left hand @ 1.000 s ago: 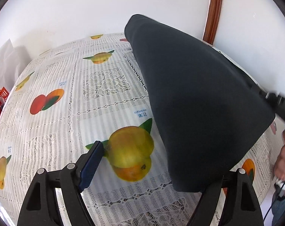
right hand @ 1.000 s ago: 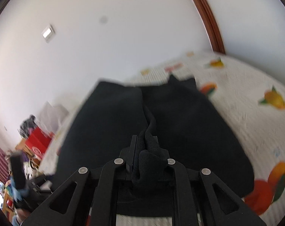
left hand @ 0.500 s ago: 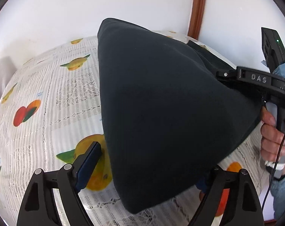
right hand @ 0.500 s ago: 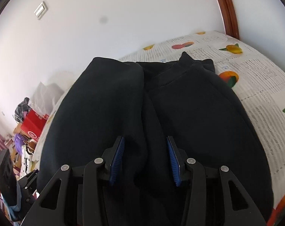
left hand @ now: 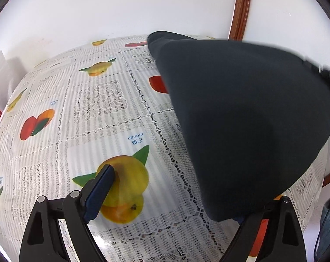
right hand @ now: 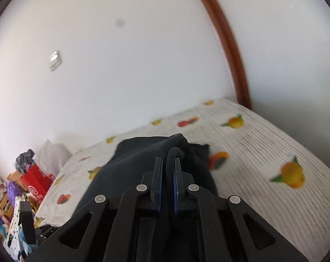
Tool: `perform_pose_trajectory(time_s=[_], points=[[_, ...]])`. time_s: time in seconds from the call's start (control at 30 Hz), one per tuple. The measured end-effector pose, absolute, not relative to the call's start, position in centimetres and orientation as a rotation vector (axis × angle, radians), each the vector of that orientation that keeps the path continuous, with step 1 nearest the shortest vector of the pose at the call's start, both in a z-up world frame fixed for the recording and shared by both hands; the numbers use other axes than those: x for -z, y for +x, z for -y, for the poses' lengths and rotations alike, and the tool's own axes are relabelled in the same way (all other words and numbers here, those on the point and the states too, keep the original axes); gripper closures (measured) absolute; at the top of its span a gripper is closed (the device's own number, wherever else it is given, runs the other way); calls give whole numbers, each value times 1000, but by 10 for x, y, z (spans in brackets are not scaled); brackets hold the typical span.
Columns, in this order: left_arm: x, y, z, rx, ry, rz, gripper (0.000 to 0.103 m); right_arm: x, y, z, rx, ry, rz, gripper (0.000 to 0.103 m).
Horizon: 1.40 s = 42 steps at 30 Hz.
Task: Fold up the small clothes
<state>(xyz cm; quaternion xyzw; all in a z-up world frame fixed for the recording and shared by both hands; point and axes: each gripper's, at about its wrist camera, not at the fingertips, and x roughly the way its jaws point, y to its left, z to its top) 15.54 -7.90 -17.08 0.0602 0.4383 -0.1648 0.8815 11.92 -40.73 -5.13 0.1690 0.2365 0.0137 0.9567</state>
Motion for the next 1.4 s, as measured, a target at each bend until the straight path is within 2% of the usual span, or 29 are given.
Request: perform_pose_trajectory(time_s=[0.2, 0.3, 0.33, 0.4, 0.43, 0.47, 0.53, 0.6, 0.63, 0.67, 0.73, 1.23, 1.4], points=[[172, 155, 78, 343, 132, -910, 10, 106, 125, 424, 27, 336, -654, 95], [169, 151, 79, 350, 124, -916, 13, 101, 116, 423, 44, 335, -657, 91], [167, 148, 80, 351, 122, -919, 15, 98, 111, 424, 55, 328, -653, 86], [165, 146, 82, 363, 114, -921, 24, 94, 103, 426, 64, 331, -659, 81], [164, 144, 83, 371, 111, -920, 30, 94, 100, 427, 54, 336, -671, 77], [163, 143, 85, 377, 110, -919, 35, 95, 97, 427, 42, 340, -689, 68], [162, 141, 88, 396, 101, -919, 43, 98, 93, 424, 20, 327, -715, 61], [161, 140, 89, 415, 81, -920, 52, 104, 91, 422, 30, 316, -722, 62], [161, 139, 90, 431, 72, -922, 61, 107, 92, 422, 28, 318, -721, 68], [159, 137, 91, 451, 64, -921, 75, 109, 95, 421, 16, 323, -710, 81], [156, 133, 94, 460, 68, -905, 87, 111, 99, 416, 27, 310, -693, 87], [155, 139, 20, 271, -16, -882, 88, 97, 170, 350, -115, 251, -682, 91], [155, 134, 9, 282, -21, -882, 77, 91, 156, 344, -63, 168, -682, 91]])
